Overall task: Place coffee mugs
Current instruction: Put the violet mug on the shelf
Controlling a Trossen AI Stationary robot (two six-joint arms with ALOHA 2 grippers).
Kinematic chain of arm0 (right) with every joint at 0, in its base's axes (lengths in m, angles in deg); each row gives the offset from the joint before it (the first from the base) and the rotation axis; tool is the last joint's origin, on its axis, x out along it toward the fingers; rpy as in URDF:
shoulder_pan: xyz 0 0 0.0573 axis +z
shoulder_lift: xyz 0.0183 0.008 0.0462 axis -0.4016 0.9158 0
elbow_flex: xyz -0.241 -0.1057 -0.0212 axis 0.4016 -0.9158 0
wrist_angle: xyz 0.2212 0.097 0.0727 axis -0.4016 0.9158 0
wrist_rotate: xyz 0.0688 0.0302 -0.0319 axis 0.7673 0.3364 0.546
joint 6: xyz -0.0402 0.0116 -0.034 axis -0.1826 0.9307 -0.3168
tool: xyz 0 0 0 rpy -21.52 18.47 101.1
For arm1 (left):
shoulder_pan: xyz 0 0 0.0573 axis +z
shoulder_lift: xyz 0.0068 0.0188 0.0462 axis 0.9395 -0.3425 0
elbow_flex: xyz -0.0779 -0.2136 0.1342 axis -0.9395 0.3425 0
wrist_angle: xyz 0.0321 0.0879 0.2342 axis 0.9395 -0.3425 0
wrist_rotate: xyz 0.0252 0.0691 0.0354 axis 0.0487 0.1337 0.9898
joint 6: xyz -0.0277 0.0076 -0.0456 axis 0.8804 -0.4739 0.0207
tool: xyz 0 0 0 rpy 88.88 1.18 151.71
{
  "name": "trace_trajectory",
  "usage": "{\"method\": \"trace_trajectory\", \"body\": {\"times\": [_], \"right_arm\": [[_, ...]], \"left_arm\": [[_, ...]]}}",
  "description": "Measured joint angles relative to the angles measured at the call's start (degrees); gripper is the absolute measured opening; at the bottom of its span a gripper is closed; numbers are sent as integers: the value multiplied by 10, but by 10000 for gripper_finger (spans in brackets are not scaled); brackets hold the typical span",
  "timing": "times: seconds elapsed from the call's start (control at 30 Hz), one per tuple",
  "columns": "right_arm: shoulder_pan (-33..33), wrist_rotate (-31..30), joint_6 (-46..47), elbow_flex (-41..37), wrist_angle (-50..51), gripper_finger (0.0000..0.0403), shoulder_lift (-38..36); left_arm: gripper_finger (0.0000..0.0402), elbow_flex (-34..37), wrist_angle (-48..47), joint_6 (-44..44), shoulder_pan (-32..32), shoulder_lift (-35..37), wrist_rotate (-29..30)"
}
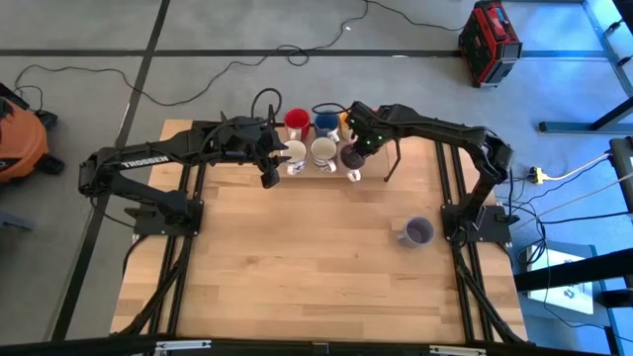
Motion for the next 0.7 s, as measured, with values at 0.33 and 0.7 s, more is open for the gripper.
{"method": "trace_trajectory", "body": {"times": [0.33, 0.7], "right_arm": [[1, 2, 1, 0, -28, 3, 0], [1, 26, -3, 0, -30, 3, 7]], "left_arm": [[133, 0, 0, 0, 0, 0, 0], [133, 0, 0, 0, 0, 0, 0]]}}
